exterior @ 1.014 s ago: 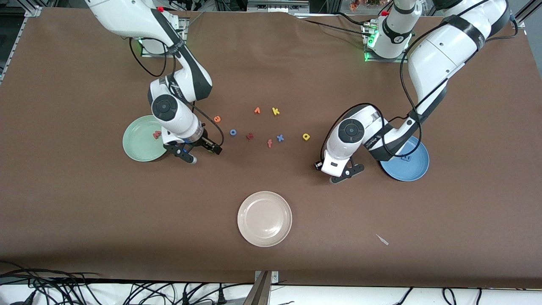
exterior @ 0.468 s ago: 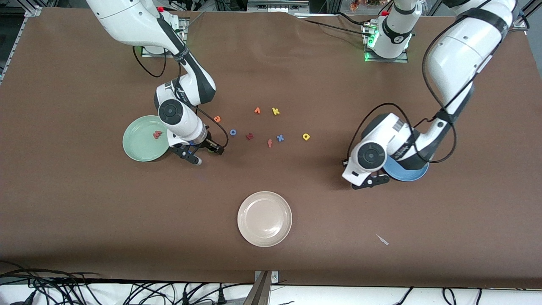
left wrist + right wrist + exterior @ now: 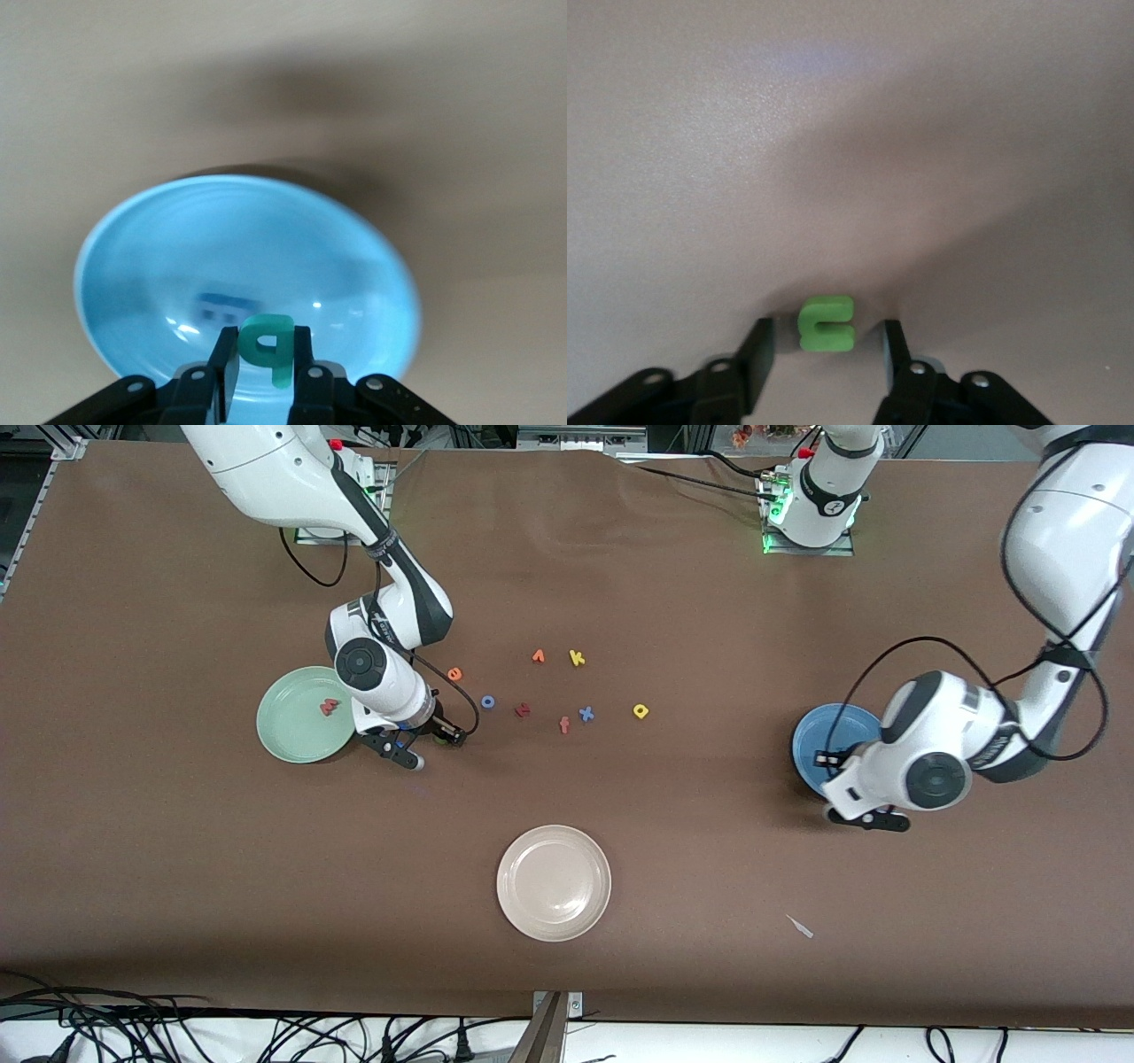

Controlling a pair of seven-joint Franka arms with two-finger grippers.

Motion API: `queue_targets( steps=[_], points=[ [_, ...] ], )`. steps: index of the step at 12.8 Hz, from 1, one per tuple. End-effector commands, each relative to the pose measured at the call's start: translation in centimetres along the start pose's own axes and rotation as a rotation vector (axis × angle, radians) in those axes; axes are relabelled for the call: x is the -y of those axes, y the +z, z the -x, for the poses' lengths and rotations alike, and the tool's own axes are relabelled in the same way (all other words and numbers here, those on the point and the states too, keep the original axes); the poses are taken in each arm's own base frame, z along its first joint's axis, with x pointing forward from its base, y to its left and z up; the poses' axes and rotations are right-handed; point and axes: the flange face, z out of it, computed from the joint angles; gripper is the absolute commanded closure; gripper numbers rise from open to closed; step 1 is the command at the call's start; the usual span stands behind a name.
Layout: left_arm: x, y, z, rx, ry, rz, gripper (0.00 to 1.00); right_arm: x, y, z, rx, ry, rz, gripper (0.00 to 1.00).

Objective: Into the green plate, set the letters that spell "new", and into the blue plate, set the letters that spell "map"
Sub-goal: 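Drop the teal p onto the blue plate with the left gripper, then place the green c on the green plate with the right gripper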

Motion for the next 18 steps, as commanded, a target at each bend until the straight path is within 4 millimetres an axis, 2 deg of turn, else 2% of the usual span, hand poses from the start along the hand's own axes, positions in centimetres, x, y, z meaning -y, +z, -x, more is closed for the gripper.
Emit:
queue_targets(
  steps=[1, 2, 3, 4, 5, 7, 8, 9, 10, 11, 12, 13, 15, 16, 18],
  points=[
    [-0.2, 0.9, 3.4, -0.091, 0.056, 0.004, 1.00, 0.2, 0.2, -0.1, 0.003, -0.017, -0.003, 0.66],
    [0.1, 0.6, 4.0, -0.121, 0.035, 0.007, 0.69, 0.2, 0.2, -0.1, 0.003, -0.021, -0.003, 0.70],
    [0.0, -0.1, 4.0, -0.112, 0.005, 0.010, 0.01, 0.1, 0.2, -0.2, 0.003, -0.021, -0.001, 0.74],
    [-0.2, -1.1, 3.7, -0.105, -0.058, 0.029, 0.00, 0.0, 0.0, -0.3, 0.000, -0.023, -0.001, 0.76],
    [-2.0, -2.8, 3.6, -0.109, -0.109, 0.079, 0.00, 0.2, -1.1, -0.3, -0.002, -0.030, -0.003, 0.76],
    [-4.8, -3.5, 3.6, -0.098, -0.177, 0.124, 0.00, 0.3, -5.2, -0.3, 0.011, -0.034, 0.018, 0.76],
    [-6.3, -3.5, 3.6, -0.092, -0.220, 0.123, 0.00, -0.4, -7.4, -0.9, 0.014, -0.045, 0.035, 0.76],
    [-8.7, -3.6, 3.6, -0.092, -0.236, 0.114, 0.00, -1.9, -9.5, -1.9, 0.029, -0.082, 0.066, 0.76],
    [-11.4, -3.7, 3.7, -0.093, -0.261, 0.104, 0.00, -4.3, -11.2, -3.1, 0.073, -0.106, 0.123, 0.75],
    [-14.6, -3.6, 4.0, -0.095, -0.292, 0.094, 0.00, -7.3, -12.6, -5.0, 0.113, -0.124, 0.164, 0.75],
    [-17.8, -3.6, 4.3, -0.107, -0.339, 0.097, 0.00, -11.1, -13.2, -7.5, 0.151, -0.160, 0.189, 0.75],
    [-20.7, -3.7, 4.5, -0.135, -0.408, 0.124, 0.00, -14.8, -12.6, -9.6, 0.192, -0.217, 0.205, 0.75],
    [-26.0, -3.2, 5.2, -0.160, -0.514, 0.167, 0.00, -22.3, -9.2, -12.1, 0.209, -0.296, 0.182, 0.75],
    [-28.4, -2.6, 5.7, -0.159, -0.559, 0.169, 0.00, -24.6, -7.8, -12.7, 0.194, -0.299, 0.174, 0.75],
    [-32.6, -1.6, 6.9, -0.188, -0.631, 0.199, 0.00, -25.1, -6.3, -12.4, 0.220, -0.257, 0.143, 0.75]
  ],
)
